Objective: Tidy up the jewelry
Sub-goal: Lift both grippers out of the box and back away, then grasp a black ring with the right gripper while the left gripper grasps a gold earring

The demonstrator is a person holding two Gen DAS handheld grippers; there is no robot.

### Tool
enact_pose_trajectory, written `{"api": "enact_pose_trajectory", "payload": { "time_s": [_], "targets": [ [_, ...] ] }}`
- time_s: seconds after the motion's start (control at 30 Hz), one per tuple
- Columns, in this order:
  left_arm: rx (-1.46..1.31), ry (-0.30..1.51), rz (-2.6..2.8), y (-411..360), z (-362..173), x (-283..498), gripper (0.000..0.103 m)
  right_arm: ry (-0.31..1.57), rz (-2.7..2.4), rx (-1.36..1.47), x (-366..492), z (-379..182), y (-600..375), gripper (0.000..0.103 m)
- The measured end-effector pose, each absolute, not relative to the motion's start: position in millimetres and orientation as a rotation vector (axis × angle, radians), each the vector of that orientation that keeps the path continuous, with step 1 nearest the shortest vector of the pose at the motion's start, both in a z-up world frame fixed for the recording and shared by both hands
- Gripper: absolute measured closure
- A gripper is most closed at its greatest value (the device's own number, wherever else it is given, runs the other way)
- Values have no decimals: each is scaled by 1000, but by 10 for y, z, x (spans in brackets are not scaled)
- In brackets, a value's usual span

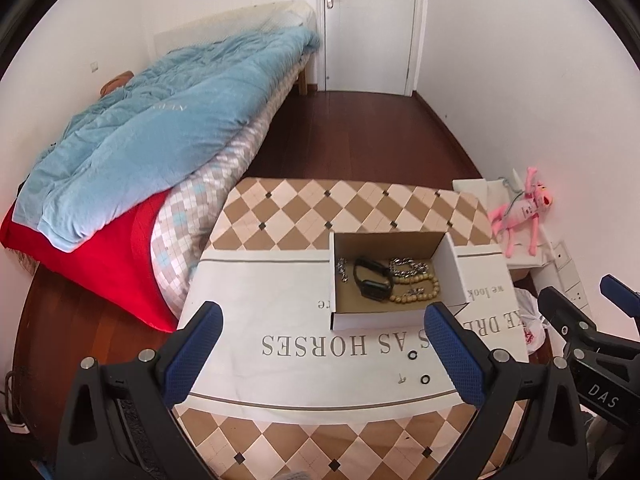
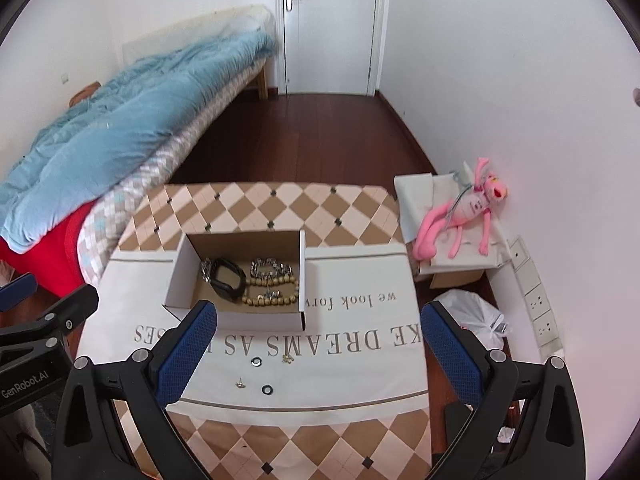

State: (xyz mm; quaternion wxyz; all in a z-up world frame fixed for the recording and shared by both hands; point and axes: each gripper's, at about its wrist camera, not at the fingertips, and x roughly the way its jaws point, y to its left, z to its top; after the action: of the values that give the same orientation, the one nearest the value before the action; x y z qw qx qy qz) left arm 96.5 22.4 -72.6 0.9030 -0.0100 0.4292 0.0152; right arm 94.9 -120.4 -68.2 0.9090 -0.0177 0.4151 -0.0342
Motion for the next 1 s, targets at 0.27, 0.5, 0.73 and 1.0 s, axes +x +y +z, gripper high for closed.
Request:
{"api": "enact_pose_trajectory", "payload": {
  "time_s": [0.27,0.5,0.73,1.0],
  "targets": [
    [-22,874,58,245,-628,895,0,839,-61,-4,842,-559,-1231,0],
    [-3,964,81,278,-1079,872,0,973,-38,37,886,-1092,-1282,0],
    [67,1152,125,277,-2036,909,0,1148,31,49,959,-2121,-1172,23],
    [76,1303,98,272,-2728,960,0,1207,77,28,1001,-2755,-1038,38]
  ]
}}
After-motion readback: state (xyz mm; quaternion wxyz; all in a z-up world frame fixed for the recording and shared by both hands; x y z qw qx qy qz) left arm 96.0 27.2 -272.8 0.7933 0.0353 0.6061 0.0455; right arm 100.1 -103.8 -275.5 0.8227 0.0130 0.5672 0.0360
